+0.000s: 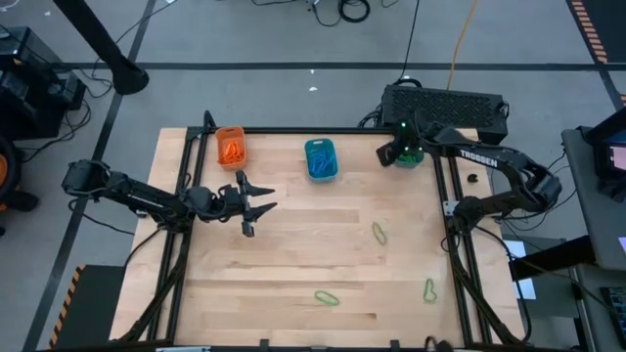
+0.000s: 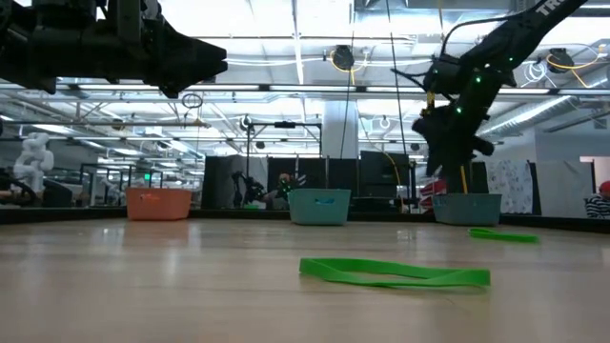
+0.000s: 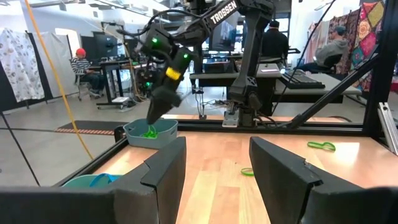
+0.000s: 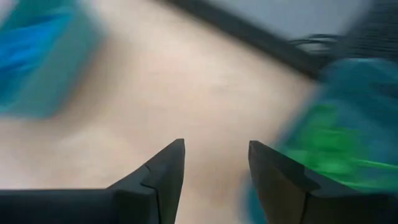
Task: Sort rubber bands into baskets
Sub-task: Put the green rubber band into the dark blue bin
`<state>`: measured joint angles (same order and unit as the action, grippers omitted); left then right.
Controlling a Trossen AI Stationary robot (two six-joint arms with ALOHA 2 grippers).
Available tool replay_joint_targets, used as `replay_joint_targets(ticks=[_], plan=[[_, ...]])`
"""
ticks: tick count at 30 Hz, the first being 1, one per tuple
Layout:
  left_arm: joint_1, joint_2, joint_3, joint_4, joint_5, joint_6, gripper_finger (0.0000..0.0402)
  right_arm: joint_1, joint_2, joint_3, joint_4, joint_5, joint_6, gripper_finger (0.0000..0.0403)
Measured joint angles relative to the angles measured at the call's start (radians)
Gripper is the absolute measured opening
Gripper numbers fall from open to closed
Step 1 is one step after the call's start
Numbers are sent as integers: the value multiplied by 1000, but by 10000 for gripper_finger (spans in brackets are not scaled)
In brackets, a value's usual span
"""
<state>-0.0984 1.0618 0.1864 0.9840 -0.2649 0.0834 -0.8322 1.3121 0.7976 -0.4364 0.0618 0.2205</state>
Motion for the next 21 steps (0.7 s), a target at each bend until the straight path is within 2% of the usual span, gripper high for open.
replay_joint_targets(ticks=[5, 7, 17, 21], plan=[[0, 0, 0, 0, 0, 0, 185, 130, 0, 10, 3, -276, -35, 165], [0, 0, 0, 0, 0, 0, 185, 213, 0, 10, 17, -343, -18, 163], [0, 0, 0, 0, 0, -1, 185, 707, 0, 10, 165, -375, 56, 160], [0, 0, 0, -3, 40, -3, 185, 885, -1, 10, 255, -352, 56, 160]])
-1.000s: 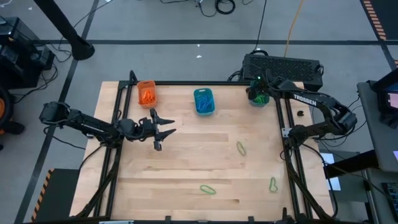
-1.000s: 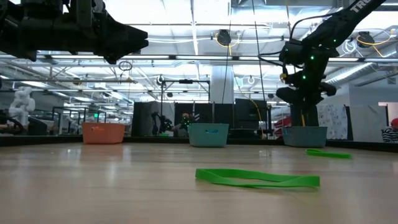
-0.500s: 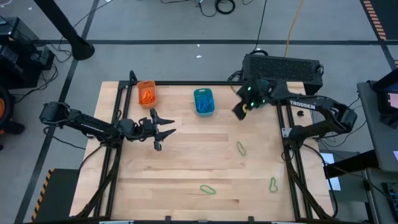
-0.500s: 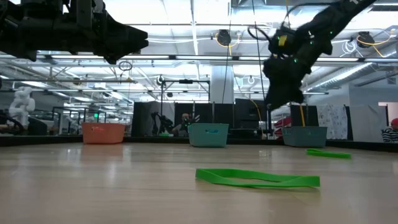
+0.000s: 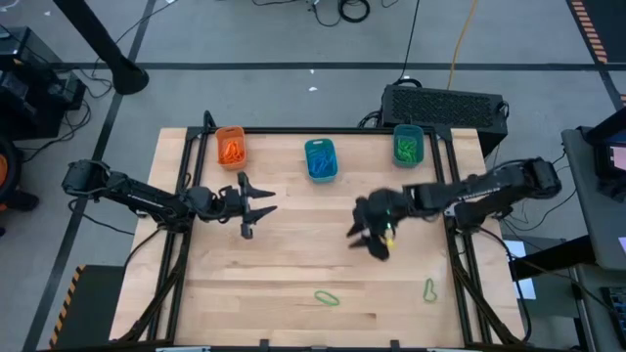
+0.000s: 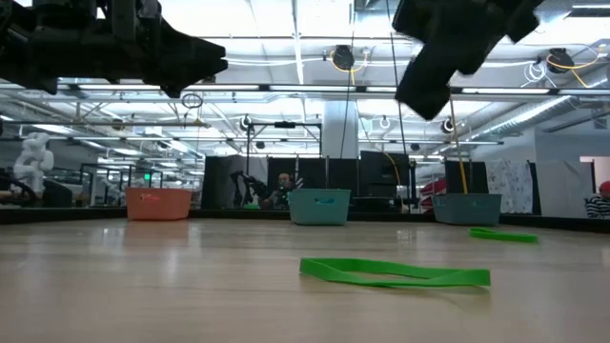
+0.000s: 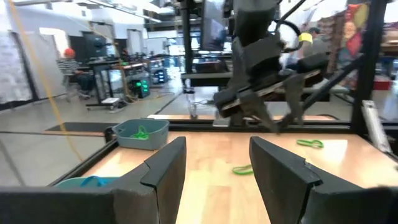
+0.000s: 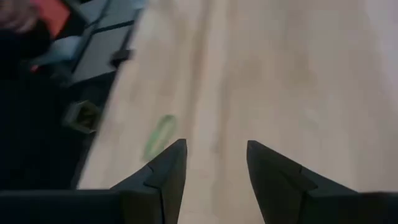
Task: Sort rubber bands into baskets
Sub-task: Put the green rubber band into the dark blue bin
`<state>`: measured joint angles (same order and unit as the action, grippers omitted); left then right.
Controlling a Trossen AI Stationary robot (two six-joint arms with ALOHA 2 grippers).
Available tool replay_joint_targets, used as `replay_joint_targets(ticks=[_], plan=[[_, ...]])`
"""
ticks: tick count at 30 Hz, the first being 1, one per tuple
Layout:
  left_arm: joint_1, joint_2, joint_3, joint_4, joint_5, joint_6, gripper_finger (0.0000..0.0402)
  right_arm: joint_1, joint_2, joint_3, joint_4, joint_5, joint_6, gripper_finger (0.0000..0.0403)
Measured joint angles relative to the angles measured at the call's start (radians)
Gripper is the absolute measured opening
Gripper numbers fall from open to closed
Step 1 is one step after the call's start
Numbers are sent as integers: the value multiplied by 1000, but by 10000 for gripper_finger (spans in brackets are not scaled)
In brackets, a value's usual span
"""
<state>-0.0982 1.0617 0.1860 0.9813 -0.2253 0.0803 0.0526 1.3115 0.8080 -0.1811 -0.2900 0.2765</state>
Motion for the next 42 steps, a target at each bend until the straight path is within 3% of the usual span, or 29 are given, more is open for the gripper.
replay_joint_targets(ticks=[4, 9, 13, 17, 25, 30, 42], plan=[[-4, 0, 11, -39, 47, -3, 185, 150, 0, 0, 67, 64, -6, 160], [-38, 0, 124, -288, 52, -22, 185, 274, 19, 1, 179, 153, -1, 160], [-70, 0, 219, -509, 45, -22, 185, 330, 88, 12, 255, 165, -10, 160], [-108, 1, 254, -623, 44, -22, 185, 360, 216, 90, 254, 165, -54, 160], [-205, 1, 256, -593, 126, 83, 185, 389, 481, 327, 94, 171, -172, 160], [-256, 1, 256, -598, 147, 109, 185, 398, 613, 440, -2, 265, -228, 160], [-298, 56, 256, -584, 144, 59, 185, 401, 769, 479, 75, 292, -255, 160]])
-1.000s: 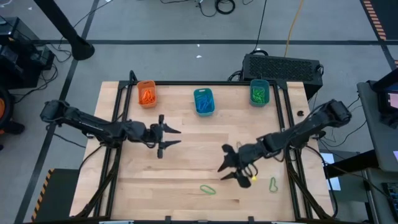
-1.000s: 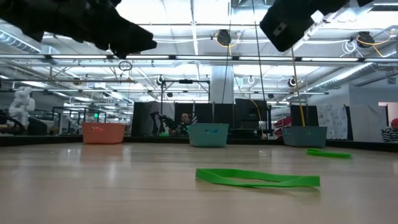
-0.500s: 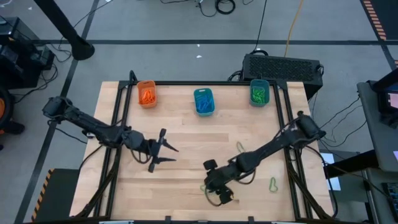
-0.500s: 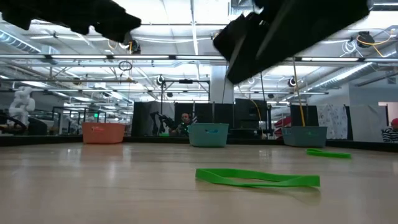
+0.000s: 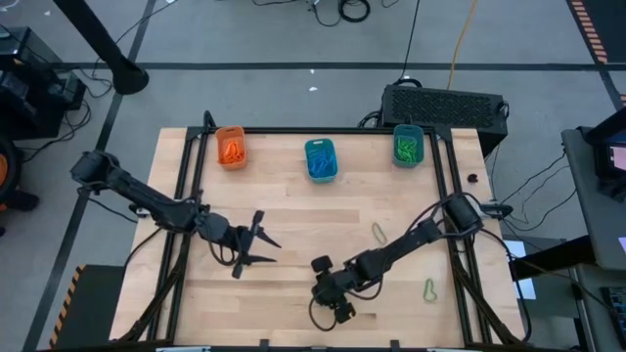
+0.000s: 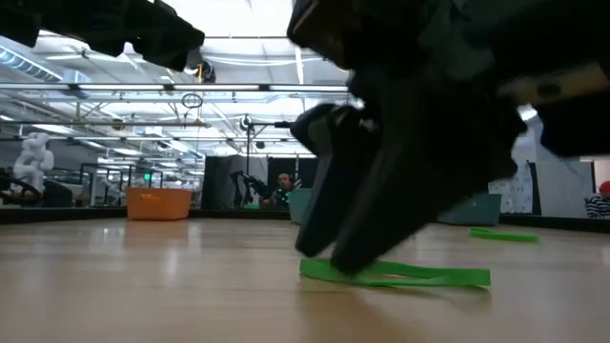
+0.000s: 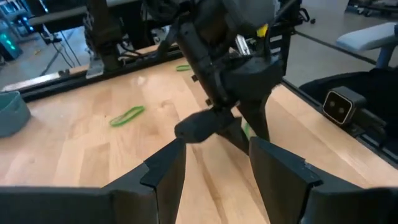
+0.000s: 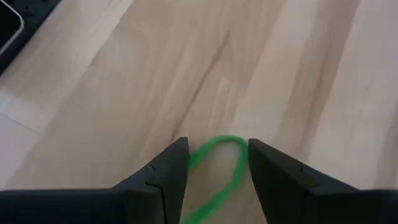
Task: Sort rubber bands into baskets
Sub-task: Put the green rubber band into the dark blue bin
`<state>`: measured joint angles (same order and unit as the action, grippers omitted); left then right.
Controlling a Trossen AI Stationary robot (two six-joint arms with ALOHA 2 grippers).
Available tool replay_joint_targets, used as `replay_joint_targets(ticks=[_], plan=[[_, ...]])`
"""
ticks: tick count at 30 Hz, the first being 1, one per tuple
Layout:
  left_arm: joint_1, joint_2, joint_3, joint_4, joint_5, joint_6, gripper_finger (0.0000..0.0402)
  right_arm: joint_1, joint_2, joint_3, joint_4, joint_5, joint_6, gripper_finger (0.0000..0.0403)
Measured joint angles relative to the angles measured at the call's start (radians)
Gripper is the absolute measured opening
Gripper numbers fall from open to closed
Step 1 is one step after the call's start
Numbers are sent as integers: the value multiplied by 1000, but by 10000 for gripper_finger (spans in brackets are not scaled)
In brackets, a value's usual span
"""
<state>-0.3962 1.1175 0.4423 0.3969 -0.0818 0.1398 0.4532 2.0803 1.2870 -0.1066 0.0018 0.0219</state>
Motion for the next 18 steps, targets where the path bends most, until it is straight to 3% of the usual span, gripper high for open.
replay_joint_targets(ticks=[9, 18], plan=[[-11, 68, 0, 82, -5, -30, 185, 27, 53, 5, 31, 83, 48, 146], [-17, 100, 0, 122, -5, -29, 185, 40, 44, 3, 29, 84, 74, 9]])
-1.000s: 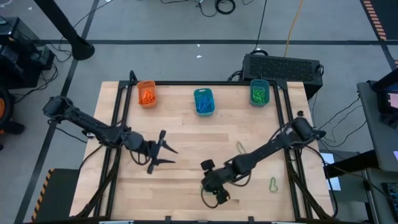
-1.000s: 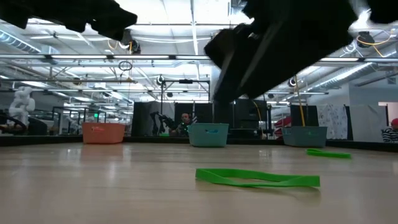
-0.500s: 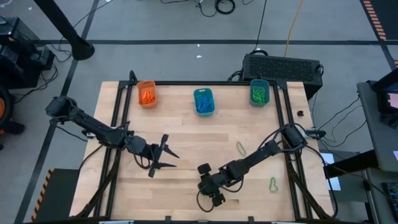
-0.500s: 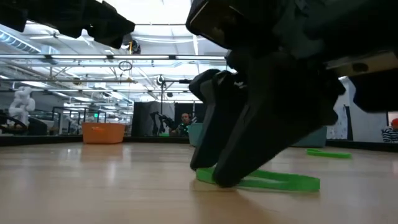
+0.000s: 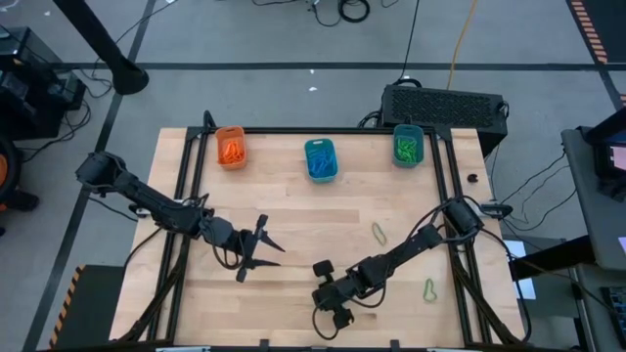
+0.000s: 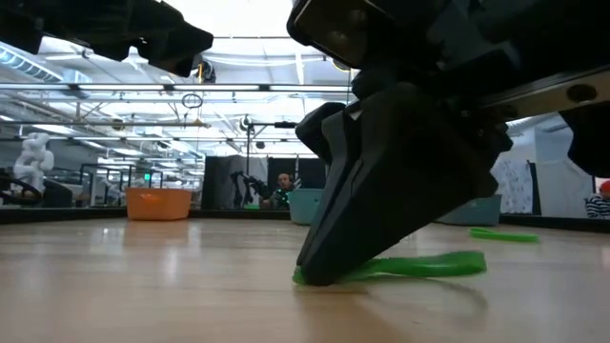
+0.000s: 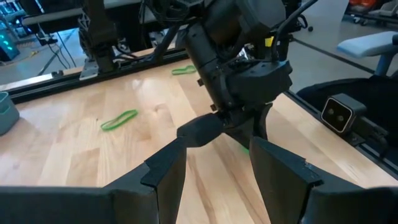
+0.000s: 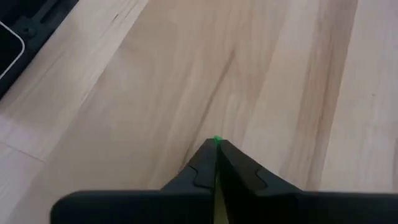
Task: Sort rubber bands into baskets
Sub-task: Put the green rubber band into the dark blue bin
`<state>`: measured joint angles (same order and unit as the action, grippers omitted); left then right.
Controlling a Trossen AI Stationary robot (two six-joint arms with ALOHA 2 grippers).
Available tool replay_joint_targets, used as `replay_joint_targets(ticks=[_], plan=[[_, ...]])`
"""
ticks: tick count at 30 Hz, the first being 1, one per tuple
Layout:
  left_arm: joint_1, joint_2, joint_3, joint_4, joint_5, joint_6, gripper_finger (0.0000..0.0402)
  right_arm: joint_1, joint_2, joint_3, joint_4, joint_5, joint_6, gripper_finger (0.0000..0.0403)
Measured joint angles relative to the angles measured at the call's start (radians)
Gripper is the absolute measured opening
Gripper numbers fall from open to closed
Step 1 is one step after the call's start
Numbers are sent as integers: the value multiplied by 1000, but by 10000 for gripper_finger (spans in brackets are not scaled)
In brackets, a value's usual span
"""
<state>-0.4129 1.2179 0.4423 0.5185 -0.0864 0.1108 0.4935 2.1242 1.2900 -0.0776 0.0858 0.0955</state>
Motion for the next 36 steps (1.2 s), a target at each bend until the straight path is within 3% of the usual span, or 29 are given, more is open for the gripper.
replay_joint_targets(ticks=[10, 22, 29, 36], plan=[[0, 0, 0, -1, 0, 0, 185, -10, -136, -6, -94, 67, -2, 1], [0, 0, 0, -3, 0, 0, 185, -62, -382, -5, -569, 332, 82, 0], [0, 0, 0, -4, 0, -15, 185, -165, -471, -59, -658, 337, 63, 0], [29, -1, 0, -11, 1, -78, 185, -367, -646, -246, -662, 332, 39, 0]])
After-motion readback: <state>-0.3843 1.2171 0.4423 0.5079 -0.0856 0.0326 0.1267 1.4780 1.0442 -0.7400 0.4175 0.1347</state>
